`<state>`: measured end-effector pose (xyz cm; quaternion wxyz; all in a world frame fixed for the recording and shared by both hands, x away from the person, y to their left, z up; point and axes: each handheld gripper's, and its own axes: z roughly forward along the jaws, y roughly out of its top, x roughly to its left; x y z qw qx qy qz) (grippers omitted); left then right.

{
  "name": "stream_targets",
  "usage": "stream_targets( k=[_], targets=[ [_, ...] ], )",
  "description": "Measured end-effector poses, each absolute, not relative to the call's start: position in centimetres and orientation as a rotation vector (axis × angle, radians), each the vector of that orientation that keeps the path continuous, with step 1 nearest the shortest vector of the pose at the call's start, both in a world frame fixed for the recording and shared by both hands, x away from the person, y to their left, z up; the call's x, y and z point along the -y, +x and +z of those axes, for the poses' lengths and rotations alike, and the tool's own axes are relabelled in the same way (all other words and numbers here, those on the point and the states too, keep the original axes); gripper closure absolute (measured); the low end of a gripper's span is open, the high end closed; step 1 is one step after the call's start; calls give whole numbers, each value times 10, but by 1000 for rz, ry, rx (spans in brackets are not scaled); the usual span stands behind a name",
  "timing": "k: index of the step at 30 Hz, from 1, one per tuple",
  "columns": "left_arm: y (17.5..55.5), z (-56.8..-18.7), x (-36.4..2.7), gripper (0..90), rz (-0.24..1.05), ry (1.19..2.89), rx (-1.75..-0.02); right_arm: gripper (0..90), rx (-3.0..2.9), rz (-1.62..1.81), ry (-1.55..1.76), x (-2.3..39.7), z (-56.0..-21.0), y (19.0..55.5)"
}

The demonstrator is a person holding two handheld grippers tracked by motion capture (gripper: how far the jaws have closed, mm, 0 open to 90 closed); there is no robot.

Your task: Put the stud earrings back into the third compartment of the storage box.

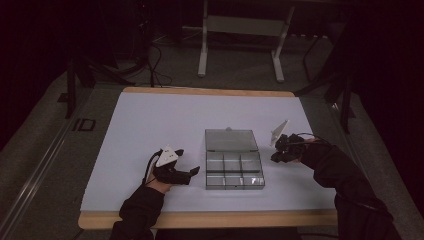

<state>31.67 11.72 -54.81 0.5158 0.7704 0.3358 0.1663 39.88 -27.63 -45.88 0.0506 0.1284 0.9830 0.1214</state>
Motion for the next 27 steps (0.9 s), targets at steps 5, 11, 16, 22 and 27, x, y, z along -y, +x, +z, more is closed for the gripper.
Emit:
stream_targets(
  k=[5,11,16,22,27],
  targets=[
    [317,-548,-117,99,400,1850,-806,853,-2993,428,328,267,-454,395],
    [317,-548,-117,99,401,1851,-805,853,-2991,543,240,256,-456,392],
    [317,-548,-117,99,401,1851,-804,852,-2987,607,198,250,-457,390],
    [317,-548,-117,99,400,1850,-805,852,-3001,637,138,237,-465,390],
    [317,-548,-117,100,399,1851,-803,852,-3013,618,126,229,-472,391]
  ],
)
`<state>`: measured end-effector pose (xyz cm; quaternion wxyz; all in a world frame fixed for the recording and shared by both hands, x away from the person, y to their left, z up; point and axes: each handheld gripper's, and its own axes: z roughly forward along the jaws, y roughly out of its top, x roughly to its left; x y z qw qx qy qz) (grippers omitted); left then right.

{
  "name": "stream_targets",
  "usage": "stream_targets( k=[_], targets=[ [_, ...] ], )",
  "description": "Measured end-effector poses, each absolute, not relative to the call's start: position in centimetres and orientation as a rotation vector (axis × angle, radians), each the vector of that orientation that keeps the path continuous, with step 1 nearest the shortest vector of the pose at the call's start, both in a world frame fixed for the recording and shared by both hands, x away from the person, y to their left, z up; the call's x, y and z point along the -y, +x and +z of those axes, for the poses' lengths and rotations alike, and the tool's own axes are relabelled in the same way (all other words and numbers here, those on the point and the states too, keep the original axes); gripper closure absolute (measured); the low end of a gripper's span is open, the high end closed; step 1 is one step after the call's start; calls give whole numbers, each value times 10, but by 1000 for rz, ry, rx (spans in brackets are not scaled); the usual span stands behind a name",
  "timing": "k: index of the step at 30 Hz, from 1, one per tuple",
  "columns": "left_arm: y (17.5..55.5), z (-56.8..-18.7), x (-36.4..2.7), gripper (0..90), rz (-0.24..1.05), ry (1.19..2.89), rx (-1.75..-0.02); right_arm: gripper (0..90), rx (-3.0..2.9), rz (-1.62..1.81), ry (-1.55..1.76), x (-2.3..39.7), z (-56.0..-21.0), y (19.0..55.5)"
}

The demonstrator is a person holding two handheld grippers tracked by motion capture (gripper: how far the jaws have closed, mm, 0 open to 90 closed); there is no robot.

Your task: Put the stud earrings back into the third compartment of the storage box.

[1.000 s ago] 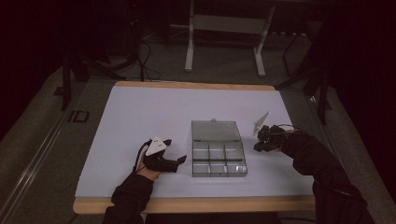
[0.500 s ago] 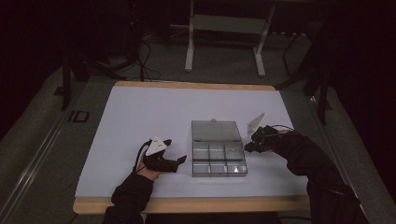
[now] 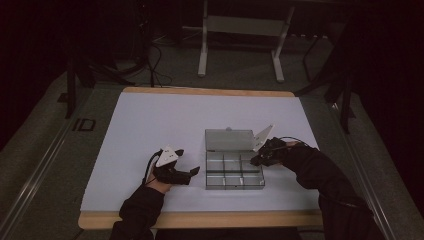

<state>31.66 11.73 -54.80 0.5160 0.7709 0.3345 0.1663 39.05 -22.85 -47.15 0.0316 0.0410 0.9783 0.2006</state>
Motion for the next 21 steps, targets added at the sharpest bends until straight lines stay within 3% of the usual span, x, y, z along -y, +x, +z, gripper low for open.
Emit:
stream_targets(
  k=[21],
  targets=[
    [316,-548,-117,100,399,1853,-799,850,-3017,416,127,208,-504,397]
  ],
)
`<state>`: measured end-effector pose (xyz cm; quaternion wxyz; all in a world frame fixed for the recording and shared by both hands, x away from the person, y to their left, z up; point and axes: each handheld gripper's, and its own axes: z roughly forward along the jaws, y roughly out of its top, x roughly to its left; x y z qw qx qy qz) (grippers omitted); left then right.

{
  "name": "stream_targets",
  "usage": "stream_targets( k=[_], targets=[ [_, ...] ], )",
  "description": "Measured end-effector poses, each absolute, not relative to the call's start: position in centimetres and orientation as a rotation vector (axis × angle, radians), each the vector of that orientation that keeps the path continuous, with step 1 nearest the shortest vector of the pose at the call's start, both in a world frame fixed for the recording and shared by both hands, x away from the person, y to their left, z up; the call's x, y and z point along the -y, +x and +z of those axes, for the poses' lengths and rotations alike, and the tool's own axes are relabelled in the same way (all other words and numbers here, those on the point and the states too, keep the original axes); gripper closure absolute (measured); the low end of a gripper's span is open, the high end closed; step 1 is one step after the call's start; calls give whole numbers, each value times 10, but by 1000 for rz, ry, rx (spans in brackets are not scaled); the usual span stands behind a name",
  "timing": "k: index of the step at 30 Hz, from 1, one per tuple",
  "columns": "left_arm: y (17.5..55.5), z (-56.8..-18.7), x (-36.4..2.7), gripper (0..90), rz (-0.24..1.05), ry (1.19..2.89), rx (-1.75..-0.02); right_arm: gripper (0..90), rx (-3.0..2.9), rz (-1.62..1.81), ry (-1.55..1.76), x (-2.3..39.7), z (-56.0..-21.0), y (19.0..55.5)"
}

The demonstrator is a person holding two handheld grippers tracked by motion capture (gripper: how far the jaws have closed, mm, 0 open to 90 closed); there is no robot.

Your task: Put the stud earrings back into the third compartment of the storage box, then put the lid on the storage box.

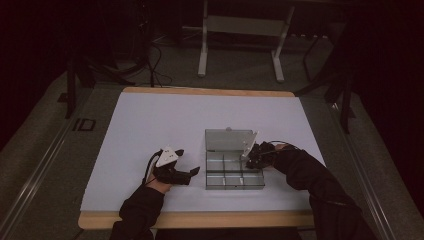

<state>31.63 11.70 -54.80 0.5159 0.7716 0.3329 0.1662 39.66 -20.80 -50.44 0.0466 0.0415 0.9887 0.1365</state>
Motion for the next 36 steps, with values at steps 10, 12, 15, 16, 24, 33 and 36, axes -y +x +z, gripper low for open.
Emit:
stream_targets(
  k=[10,12,15,16,24,33,36],
  targets=[
    [316,-548,-117,100,401,1854,-799,797,-3009,427,158,209,-499,396],
    [316,-548,-117,99,404,1856,-784,796,-3005,440,158,209,-497,396],
    [316,-548,-117,100,401,1860,-791,786,-2989,512,172,215,-483,393],
    [316,-548,-117,100,400,1858,-791,778,-2985,534,182,217,-481,393],
    [317,-548,-116,100,401,1866,-792,735,-2948,596,217,226,-471,385],
    [317,-548,-113,98,413,1893,-794,690,-2837,726,348,248,-464,373],
    [319,-548,-112,100,403,1903,-808,673,-2810,744,378,253,-465,372]
  ],
)
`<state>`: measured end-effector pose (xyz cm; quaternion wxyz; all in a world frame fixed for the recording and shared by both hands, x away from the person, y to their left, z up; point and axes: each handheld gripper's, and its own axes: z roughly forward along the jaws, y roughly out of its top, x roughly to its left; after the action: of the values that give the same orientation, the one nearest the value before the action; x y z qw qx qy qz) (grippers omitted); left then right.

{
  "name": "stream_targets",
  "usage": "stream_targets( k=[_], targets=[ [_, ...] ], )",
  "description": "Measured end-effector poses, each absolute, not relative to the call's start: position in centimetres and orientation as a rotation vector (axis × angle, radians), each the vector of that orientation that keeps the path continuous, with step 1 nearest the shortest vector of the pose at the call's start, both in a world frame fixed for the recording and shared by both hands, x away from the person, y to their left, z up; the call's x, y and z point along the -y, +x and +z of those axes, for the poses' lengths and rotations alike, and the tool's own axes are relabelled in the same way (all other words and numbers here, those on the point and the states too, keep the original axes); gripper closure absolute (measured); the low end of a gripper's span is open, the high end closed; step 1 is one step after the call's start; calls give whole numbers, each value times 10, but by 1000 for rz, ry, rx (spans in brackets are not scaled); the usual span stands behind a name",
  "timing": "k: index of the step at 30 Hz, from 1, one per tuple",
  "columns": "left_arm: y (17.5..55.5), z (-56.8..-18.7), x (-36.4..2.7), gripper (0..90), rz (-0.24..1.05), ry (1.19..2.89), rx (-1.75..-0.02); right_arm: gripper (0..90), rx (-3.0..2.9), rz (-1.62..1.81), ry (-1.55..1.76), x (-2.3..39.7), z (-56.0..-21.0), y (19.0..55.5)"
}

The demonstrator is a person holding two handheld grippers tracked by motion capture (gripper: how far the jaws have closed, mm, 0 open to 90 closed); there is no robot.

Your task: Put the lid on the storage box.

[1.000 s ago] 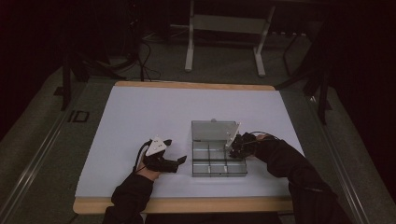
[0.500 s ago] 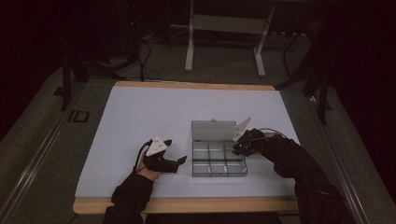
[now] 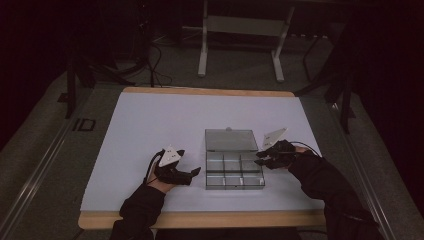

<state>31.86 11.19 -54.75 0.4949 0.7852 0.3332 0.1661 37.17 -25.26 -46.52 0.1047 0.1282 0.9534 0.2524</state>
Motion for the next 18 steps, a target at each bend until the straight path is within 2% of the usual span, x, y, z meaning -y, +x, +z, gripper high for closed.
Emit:
stream_targets(
  k=[18],
  targets=[
    [324,-531,-102,130,312,1950,-799,628,-2616,858,666,289,-486,357]
  ],
)
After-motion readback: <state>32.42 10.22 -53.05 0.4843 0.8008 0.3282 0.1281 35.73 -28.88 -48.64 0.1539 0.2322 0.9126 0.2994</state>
